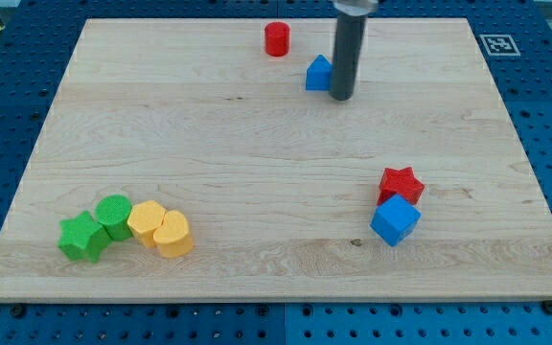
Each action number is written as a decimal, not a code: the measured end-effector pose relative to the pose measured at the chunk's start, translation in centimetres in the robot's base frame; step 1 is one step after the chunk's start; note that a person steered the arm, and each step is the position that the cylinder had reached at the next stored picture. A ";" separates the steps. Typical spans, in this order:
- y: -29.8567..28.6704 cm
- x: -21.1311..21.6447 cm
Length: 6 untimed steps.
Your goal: Move the blue triangle slightly to the left
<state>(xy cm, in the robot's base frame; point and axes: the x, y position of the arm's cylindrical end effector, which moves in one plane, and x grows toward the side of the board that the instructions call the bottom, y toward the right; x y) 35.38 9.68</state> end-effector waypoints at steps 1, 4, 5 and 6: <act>2.0 0.0; 1.1 -2.7; 0.7 -2.7; -0.5 -2.7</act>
<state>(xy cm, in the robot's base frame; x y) 32.64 9.16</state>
